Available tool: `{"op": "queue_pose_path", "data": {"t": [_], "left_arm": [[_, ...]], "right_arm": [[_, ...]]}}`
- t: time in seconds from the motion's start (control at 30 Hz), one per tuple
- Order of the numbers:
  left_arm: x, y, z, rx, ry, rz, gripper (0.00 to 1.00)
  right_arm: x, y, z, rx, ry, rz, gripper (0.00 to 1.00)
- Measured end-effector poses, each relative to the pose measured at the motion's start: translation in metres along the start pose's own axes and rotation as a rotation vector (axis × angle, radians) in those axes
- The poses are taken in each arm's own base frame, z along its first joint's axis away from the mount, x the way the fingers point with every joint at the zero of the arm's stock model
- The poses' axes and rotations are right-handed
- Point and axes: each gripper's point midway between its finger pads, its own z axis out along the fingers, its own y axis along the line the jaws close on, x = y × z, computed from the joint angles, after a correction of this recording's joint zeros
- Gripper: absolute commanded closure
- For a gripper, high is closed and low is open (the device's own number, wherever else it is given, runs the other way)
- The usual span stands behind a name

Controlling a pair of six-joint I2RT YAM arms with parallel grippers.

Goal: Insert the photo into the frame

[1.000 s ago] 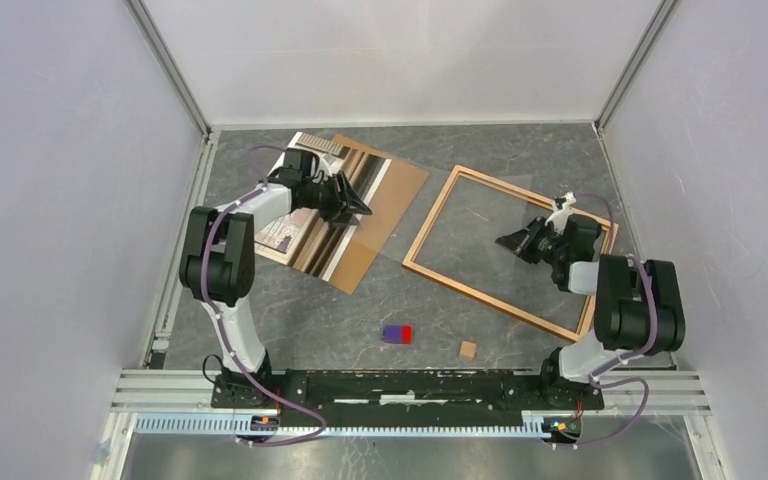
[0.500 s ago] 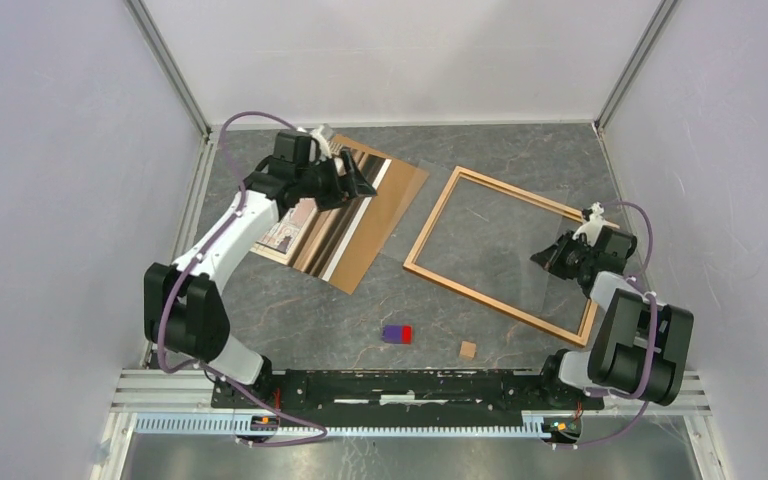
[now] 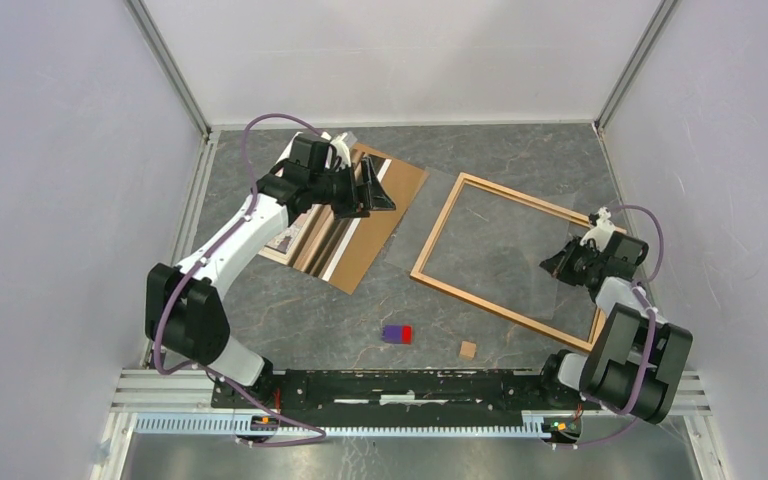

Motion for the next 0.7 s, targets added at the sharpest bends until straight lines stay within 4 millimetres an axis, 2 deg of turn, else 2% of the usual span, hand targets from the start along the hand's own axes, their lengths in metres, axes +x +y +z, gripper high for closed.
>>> {"op": "queue_pose_path", "data": {"t": [0.43,0.7], "left_arm": [[0.006,0.005,0.009,0.007,0.035,-0.015,0.17],[0.011,0.018,0.026,-0.009,0.069,-0.037,0.19]], "right_arm": [[-0.003,0.012,-0.018,-0.006,-0.02,-0.006,1.0],[-0.023,0.029,-0.035,-0.033,-0.104,-0.05,1.0]]}}
